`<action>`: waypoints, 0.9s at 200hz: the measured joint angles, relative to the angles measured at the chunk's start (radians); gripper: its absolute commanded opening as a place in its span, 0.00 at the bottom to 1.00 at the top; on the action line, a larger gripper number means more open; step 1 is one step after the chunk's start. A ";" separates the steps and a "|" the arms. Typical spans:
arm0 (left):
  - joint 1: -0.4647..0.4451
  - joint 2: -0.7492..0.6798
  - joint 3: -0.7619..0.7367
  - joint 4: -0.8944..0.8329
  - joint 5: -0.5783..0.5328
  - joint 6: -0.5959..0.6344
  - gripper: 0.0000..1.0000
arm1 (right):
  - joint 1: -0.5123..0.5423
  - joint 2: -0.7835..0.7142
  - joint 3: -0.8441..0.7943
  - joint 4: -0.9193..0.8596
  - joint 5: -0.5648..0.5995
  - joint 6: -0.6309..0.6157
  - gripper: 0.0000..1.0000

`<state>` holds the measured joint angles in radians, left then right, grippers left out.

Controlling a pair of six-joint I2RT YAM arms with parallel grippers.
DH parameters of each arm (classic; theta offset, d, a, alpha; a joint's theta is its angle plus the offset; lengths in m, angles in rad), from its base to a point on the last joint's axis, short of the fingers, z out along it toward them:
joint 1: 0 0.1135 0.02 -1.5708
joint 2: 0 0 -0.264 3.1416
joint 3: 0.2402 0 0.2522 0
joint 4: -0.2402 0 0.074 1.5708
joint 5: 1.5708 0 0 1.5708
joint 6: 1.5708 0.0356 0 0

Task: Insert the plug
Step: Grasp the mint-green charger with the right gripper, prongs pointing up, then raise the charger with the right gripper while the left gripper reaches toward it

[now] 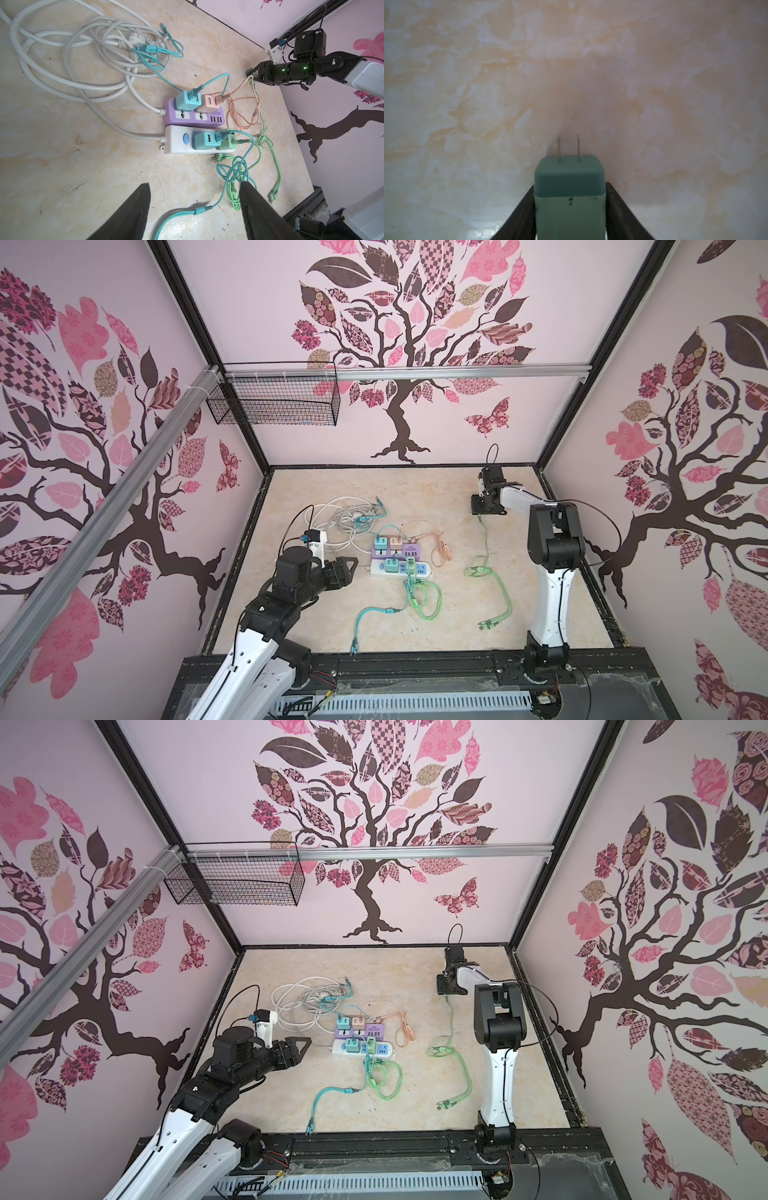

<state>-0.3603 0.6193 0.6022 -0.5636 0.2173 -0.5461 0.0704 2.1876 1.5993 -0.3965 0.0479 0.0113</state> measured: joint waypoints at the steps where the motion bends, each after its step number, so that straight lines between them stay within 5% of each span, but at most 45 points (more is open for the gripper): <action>1: 0.000 0.000 0.000 0.000 0.000 0.000 0.71 | 0.000 0.000 0.000 0.000 0.000 0.000 0.47; 82: 0.000 -0.001 0.000 -0.014 -0.005 0.001 0.72 | 0.000 -0.034 -0.058 0.031 -0.039 0.015 0.33; 180: 0.000 0.068 0.107 -0.050 0.131 0.022 0.75 | 0.020 -0.434 -0.365 0.052 -0.285 0.075 0.30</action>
<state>-0.3603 0.6868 0.7094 -0.6136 0.3485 -0.5240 0.0906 1.7538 1.2343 -0.3447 -0.2375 0.0860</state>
